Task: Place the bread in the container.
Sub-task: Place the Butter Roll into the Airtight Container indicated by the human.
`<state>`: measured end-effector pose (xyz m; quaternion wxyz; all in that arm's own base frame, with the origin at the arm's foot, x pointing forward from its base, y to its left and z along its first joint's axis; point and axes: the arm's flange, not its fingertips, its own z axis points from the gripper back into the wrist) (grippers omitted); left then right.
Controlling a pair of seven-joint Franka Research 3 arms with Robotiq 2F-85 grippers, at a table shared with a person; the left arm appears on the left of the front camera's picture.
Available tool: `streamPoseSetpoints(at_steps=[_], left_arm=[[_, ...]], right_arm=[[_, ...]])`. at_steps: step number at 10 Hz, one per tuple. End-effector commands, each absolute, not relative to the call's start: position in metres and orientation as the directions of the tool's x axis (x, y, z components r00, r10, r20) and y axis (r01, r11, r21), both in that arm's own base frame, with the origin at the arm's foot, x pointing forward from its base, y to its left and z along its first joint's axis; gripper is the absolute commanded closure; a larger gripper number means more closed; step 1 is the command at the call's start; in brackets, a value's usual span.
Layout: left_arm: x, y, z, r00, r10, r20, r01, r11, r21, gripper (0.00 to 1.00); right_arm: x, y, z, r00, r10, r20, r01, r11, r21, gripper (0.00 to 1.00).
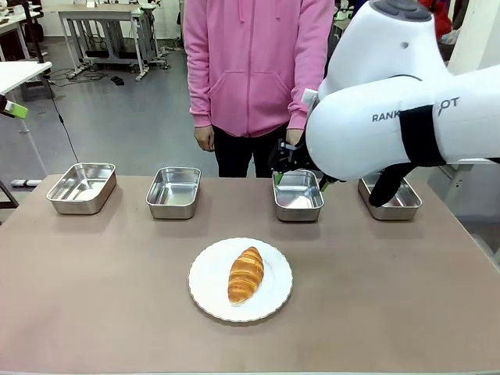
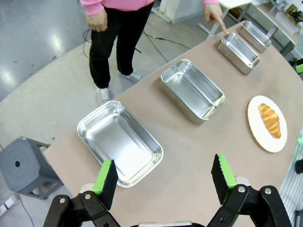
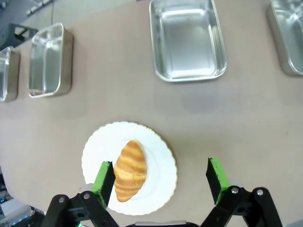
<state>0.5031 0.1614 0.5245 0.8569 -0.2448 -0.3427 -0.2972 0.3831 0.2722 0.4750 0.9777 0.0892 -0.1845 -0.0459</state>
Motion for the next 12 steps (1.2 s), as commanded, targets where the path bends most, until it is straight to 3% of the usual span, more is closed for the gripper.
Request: streamPoseSetpoints(at_steps=[1,5,12], left_arm=[[0.503,0.161,0.527,0.591,-0.337,0.733,0.674,0.706,-0.219,0.00],[0.503,0.161,0.527,0.591,-0.337,0.733,0.674,0.706,-0.219,0.00],[0.503,0.161,0.527,0.591,-0.337,0.733,0.674,0.706,-0.219,0.00]], right_arm=[[0.358,0.314,0.461,0.946,-0.088,0.312,0.026,0.980,0.197,0.00],[0.337,0.373,0.404,0.979,-0.050,0.197,0.025,0.991,0.128,0.00],[0.356,0.398,0.336,0.986,-0.154,0.064,0.149,0.986,0.079,0.00]])
